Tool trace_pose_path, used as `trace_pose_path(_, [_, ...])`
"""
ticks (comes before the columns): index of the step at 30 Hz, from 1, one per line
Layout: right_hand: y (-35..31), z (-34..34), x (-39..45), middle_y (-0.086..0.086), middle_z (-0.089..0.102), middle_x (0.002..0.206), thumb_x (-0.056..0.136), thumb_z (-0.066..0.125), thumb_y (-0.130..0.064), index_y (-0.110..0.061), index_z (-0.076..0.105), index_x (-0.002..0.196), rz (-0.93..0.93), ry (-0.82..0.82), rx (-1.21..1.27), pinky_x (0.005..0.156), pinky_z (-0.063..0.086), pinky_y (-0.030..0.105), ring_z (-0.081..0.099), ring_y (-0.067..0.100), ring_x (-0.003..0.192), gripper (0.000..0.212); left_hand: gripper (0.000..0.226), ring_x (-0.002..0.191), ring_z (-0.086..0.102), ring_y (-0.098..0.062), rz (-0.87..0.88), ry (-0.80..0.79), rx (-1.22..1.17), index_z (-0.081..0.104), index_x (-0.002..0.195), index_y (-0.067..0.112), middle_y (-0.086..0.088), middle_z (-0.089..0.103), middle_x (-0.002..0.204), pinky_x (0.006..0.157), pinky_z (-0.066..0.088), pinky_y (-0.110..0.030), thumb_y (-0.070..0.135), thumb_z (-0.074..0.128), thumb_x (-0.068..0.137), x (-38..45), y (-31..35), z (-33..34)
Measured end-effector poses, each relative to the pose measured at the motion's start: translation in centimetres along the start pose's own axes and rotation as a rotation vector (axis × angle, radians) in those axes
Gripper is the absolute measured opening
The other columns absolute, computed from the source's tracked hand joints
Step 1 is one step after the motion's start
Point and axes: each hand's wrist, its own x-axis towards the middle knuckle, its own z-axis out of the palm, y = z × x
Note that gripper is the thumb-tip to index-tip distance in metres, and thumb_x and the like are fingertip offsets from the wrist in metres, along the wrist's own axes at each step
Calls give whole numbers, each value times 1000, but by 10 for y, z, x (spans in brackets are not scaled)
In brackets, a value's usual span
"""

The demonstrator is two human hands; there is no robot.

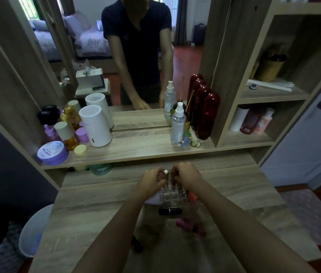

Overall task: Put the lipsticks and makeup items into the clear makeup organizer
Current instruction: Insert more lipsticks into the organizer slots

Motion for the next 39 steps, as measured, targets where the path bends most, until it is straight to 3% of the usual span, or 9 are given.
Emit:
trace_pose_path(6, [3,-2,-11,12,63,122,85,67,-16,-17,53,127,-29,40,2,94,52,46,60,30,113,44,24,85,66,-21,13,19,-4,64,104,8,-12,73,94,70,42,-20,6,66,80,-3,4,-2])
trace_pose_path(11, [13,-4,-44,7,65,96,90,59,-28,-15,56,97,-175,281,-76,71,47,35,62,25,87,15,25,85,65,-18,18,25,3,64,106,8,-11,72,97,72,42,-20,6,65,81,-4,6,-2])
trace_pose_path(17, [35,32,-73,18,68,108,91,59,-29,-2,61,108,-251,-190,-349,77,53,36,65,31,102,32,36,96,66,-24,-1,14,1,60,116,6,-13,71,106,81,48,-26,4,66,81,-8,5,-5])
trace_pose_path(21, [42,57,-85,18,69,106,95,46,-50,-3,63,104,-165,-205,-343,75,49,32,67,30,96,50,36,98,65,-23,-11,9,3,59,118,7,-14,70,109,88,52,-32,4,64,82,-15,4,-9])
trace_pose_path(26, [42,60,-92,19,62,120,95,48,-40,-2,59,115,-119,-299,-350,92,49,40,61,32,109,44,35,98,63,-21,-33,19,11,59,118,10,-11,68,110,89,52,-34,5,63,83,-24,9,-12])
trace_pose_path(31, [41,46,-93,19,66,113,94,52,-42,-1,62,108,-81,-343,-301,89,52,40,64,31,103,45,24,96,60,-25,-17,33,86,63,106,8,-11,65,105,85,51,-39,6,63,82,-36,5,-15])
trace_pose_path(34, [38,16,-78,18,66,112,90,60,-17,-2,63,105,-78,-294,-197,77,58,34,67,26,93,21,11,88,59,-23,7,34,115,63,94,11,-9,65,96,78,50,-40,9,63,83,-41,3,-14])
trace_pose_path(36, [35,-12,-67,12,68,107,88,62,-20,-9,65,98,-68,-197,-127,68,54,26,65,21,86,15,4,80,58,-20,51,18,137,62,86,13,-7,65,88,72,49,-37,10,61,83,-45,4,-13])
trace_pose_path(39, [30,-49,-50,9,72,103,87,64,-23,-12,71,101,-23,-22,-133,80,53,34,66,24,95,19,11,73,56,-14,97,-59,168,63,81,17,-5,66,82,69,49,-32,11,55,86,-55,7,-3])
